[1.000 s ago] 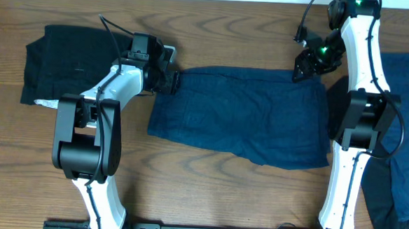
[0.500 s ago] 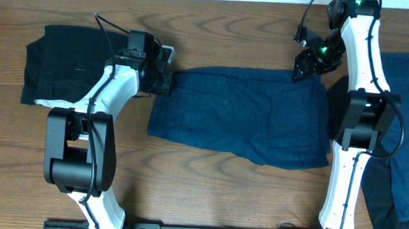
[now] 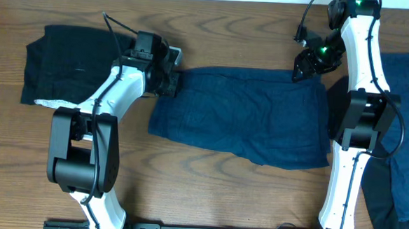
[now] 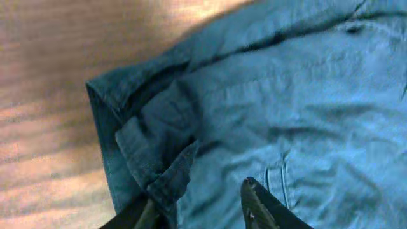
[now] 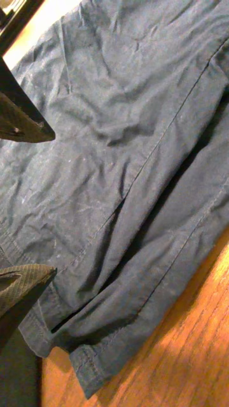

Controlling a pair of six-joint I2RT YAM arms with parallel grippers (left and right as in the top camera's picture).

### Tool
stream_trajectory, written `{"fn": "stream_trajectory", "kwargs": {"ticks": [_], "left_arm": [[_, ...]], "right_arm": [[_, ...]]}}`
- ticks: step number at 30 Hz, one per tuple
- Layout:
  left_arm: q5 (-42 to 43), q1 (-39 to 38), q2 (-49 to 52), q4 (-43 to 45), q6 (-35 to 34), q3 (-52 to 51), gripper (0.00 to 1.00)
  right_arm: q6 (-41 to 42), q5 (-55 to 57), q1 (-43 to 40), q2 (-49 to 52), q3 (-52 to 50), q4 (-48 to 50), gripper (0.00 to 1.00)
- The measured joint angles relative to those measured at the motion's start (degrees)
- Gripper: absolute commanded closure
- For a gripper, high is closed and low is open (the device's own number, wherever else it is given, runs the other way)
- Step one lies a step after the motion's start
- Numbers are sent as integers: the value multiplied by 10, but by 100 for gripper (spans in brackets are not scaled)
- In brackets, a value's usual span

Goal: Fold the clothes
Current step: 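Grasp the blue trousers' left corner with the left gripper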

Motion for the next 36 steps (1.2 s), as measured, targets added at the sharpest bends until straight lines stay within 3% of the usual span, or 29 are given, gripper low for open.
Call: {"fn": "stream_trajectory", "kwargs": {"ticks": [14,21,36], "left_arm": [[0,-6,44,0,3,-1,56],[-38,-7,44,16,13,-1,38],[-70,-7,49,93,13,-2,27]], "right_arm": [[0,-6,0,0,0,6,39],[0,-17,0,0,0,7,39],[0,-19,0,0,-5,9,38]]}}
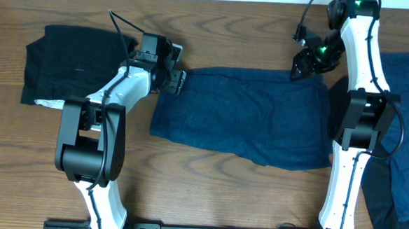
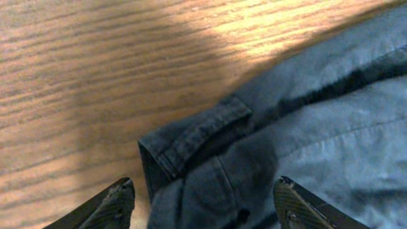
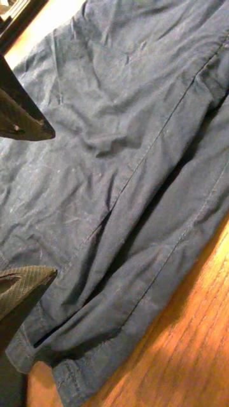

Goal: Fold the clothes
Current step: 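Grasp the blue trousers' left corner with the left gripper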

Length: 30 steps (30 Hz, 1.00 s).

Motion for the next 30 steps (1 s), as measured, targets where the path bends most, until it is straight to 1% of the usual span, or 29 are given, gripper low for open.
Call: {"fn": "stream_trajectory", "kwargs": {"ticks": [6,7,8,9,10,12,13,14,18,22,24,26,28,29,30], "left_arm": [[-16,0,17,9,0,0,27],[-17,0,17,9,0,0,30],[-17,0,17,9,-1,0,41],[-17,0,17,8,-3,0,57],[-16,0,17,7,-4,0,68],[-14,0,17,3,-3,0,87],[-15,0,17,3,-2,0,92],[-13,0,17,2,-1,0,94],[-13,-1,13,-2,0,0,94],[-17,-1,2,-16,0,0,94],[-17,-1,-9,-21,0,0,94],[-17,-1,-24,-32,0,0,94],[-18,-1,-40,-43,0,0,94],[-19,-1,-47,-47,0,0,94],[-19,-1,-54,-51,0,0,94]], "right_arm": [[0,0,0,0,0,0,38],[0,0,0,0,0,0,38],[0,0,0,0,0,0,38],[0,0,0,0,0,0,38],[0,0,0,0,0,0,37],[0,0,0,0,0,0,37],[0,0,0,0,0,0,36],[0,0,0,0,0,0,36],[0,-1,0,0,0,5,37],[-5,-1,0,0,-1,8,39],[-26,-2,0,0,-1,1,43],[-55,-2,1,0,-1,-13,51],[-90,-2,3,0,-1,-23,50],[-107,-3,5,0,-1,-23,47],[-120,-3,6,0,-1,-19,42]]}}
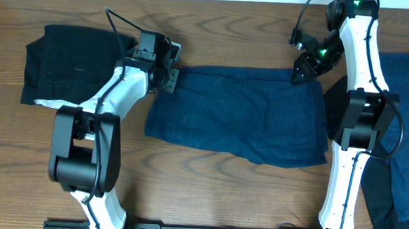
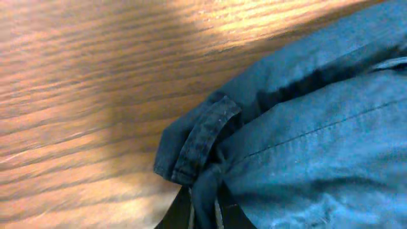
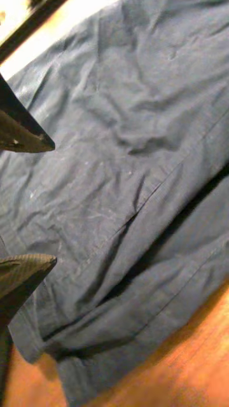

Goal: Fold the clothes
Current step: 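Grasp the blue trousers' left corner with the left gripper, then move the right gripper to the blue trousers' right waistband edge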

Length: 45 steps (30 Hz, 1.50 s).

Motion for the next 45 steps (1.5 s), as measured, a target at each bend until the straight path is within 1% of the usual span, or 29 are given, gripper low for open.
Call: {"fn": "stream_trajectory", "kwargs": {"ticks": [1,3,5,7,11,13,15,20,24,32,35,36,37,39,40,42,45], "left_arm": [[-1,0,-7,-4,0,0,94],[-2,0,-18,-14,0,0,94],[-2,0,-28,-25,0,0,94],[-2,0,-31,-33,0,0,94],[-4,1,-31,-45,0,0,94],[-4,2,-31,-47,0,0,94],[-4,2,-31,-47,0,0,94],[8,2,-31,-48,0,0,94],[14,2,-31,-48,0,0,91],[18,2,-31,-51,0,0,90],[18,2,-31,-52,0,0,89],[18,2,-31,-52,0,0,85],[18,2,-31,-52,1,0,85],[19,2,-31,-52,0,0,85],[19,2,-31,-52,0,0,85],[19,2,-31,-52,0,0,85],[19,2,-31,-52,0,0,85]], "right_arm": [[-9,-1,1,0,0,4,38],[-24,-2,2,0,0,15,36],[-34,-2,4,0,0,14,38],[-46,-3,4,0,-1,12,44],[-89,-4,4,0,-20,19,42],[-116,-7,4,0,-47,40,40],[-137,-8,5,0,-79,62,39],[-161,-10,9,0,-144,101,39],[-168,-14,14,-1,-168,118,37],[-180,-21,16,-3,-168,129,38],[-183,-20,18,-1,-153,124,38],[-184,-20,19,-1,-146,121,38],[-186,-20,20,-1,-137,120,37],[-191,-20,22,-1,-122,124,36],[-196,-20,23,-1,-116,129,32],[-201,-19,23,-1,-112,144,29],[-208,-18,23,-1,-113,169,28]]}}
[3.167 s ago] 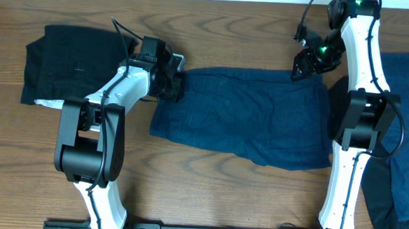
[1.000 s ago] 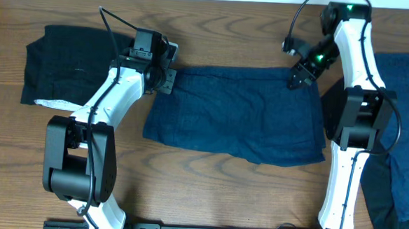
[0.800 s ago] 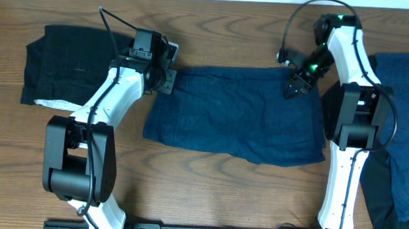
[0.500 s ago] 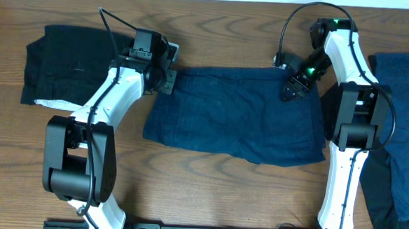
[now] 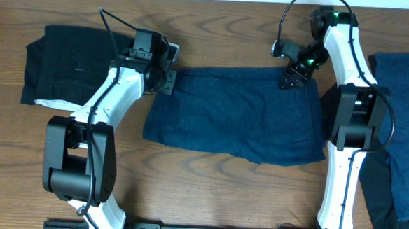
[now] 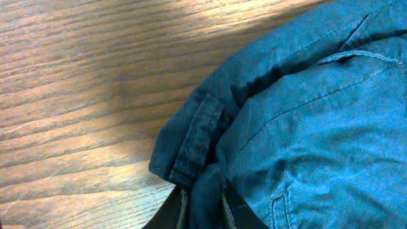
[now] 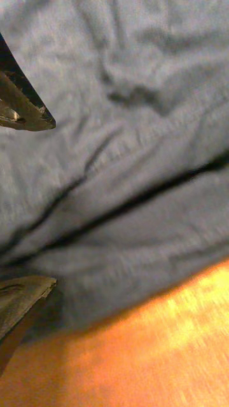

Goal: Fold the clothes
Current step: 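Move the right gripper to the blue trousers' right waistband edge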

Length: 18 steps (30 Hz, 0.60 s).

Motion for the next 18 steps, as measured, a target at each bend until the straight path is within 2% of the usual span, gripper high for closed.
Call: {"fn": "stream_trajectory", "kwargs": {"ticks": [7,15,18], "left_arm": [[0,0,0,0,0,0,84],[0,0,0,0,0,0,85],[0,0,0,3,0,0,84]], "right_arm": [[-2,0,0,0,-19,18,28],[-4,2,0,0,-41,-11,30],[-5,8,0,0,-42,-33,38]]}}
